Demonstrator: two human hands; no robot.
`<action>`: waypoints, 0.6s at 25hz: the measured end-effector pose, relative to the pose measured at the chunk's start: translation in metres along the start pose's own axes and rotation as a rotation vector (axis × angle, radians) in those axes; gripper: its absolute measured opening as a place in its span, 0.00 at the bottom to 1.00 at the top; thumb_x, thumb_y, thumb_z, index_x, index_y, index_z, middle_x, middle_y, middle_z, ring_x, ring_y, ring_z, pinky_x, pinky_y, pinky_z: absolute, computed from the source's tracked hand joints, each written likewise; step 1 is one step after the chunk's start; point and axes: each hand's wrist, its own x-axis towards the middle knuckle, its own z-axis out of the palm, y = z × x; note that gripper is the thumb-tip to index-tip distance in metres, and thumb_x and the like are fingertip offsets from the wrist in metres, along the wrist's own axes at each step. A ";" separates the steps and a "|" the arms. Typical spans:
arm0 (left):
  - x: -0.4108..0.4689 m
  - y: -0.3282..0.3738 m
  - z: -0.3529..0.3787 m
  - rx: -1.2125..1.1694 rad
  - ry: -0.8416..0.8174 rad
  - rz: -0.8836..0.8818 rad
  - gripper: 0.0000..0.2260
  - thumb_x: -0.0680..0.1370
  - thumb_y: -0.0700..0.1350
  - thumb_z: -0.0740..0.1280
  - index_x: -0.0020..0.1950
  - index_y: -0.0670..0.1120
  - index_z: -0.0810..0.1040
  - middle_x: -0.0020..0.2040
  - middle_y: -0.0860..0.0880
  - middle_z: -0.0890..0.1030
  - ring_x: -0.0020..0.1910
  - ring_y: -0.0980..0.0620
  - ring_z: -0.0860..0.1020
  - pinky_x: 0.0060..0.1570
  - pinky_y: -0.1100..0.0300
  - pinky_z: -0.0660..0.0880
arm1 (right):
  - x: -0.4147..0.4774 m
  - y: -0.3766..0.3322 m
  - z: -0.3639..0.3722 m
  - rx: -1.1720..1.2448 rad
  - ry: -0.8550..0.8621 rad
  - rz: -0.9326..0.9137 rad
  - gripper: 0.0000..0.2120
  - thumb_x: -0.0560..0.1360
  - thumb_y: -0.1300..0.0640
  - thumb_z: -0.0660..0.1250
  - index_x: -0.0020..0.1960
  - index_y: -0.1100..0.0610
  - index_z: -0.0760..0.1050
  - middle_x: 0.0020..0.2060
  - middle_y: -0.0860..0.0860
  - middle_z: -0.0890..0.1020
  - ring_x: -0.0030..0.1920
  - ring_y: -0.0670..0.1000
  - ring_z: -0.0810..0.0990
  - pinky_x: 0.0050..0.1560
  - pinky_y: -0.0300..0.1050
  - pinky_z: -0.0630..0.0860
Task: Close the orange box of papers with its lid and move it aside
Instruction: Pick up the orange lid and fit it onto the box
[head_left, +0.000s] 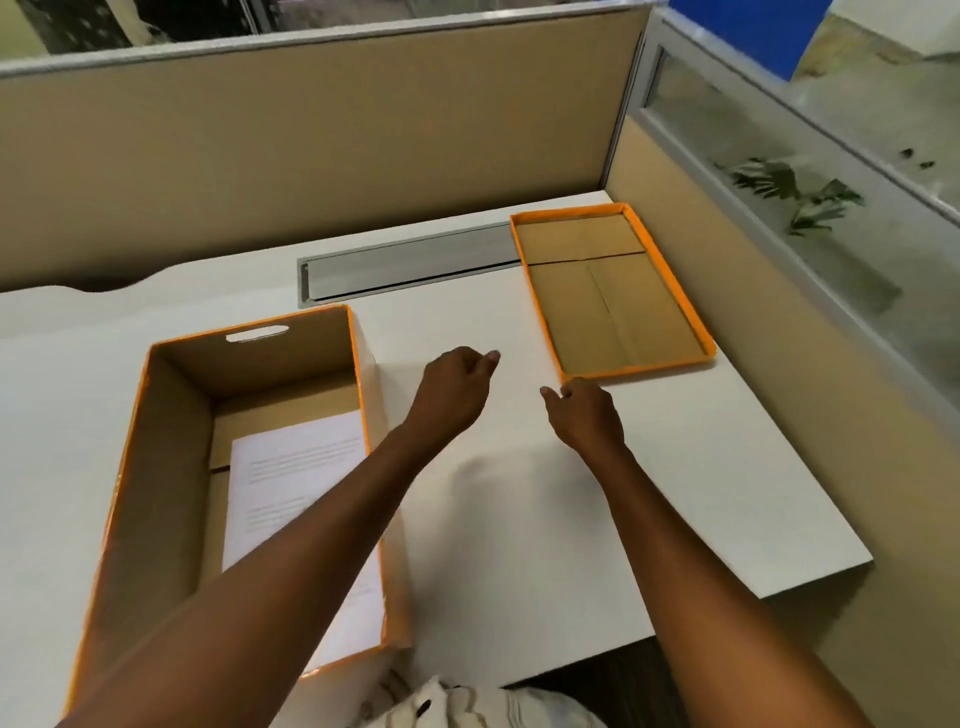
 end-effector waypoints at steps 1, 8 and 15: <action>0.012 0.002 0.013 0.019 -0.033 -0.045 0.22 0.80 0.52 0.59 0.36 0.35 0.71 0.33 0.41 0.74 0.36 0.44 0.72 0.36 0.55 0.64 | 0.013 0.010 -0.006 -0.003 0.013 0.011 0.19 0.77 0.46 0.62 0.54 0.62 0.76 0.57 0.60 0.81 0.59 0.62 0.77 0.52 0.49 0.73; 0.090 0.013 0.065 0.100 -0.086 -0.193 0.23 0.81 0.52 0.57 0.30 0.45 0.57 0.29 0.47 0.64 0.29 0.50 0.64 0.30 0.57 0.60 | 0.123 0.048 -0.061 -0.099 0.177 -0.013 0.20 0.76 0.51 0.65 0.59 0.66 0.75 0.57 0.63 0.79 0.60 0.65 0.76 0.57 0.55 0.75; 0.156 0.008 0.097 -0.315 -0.090 -0.416 0.15 0.79 0.54 0.61 0.46 0.43 0.72 0.47 0.41 0.74 0.47 0.42 0.75 0.54 0.48 0.74 | 0.231 0.068 -0.098 -0.195 0.206 0.075 0.24 0.76 0.50 0.66 0.64 0.66 0.70 0.64 0.63 0.75 0.66 0.64 0.72 0.63 0.56 0.70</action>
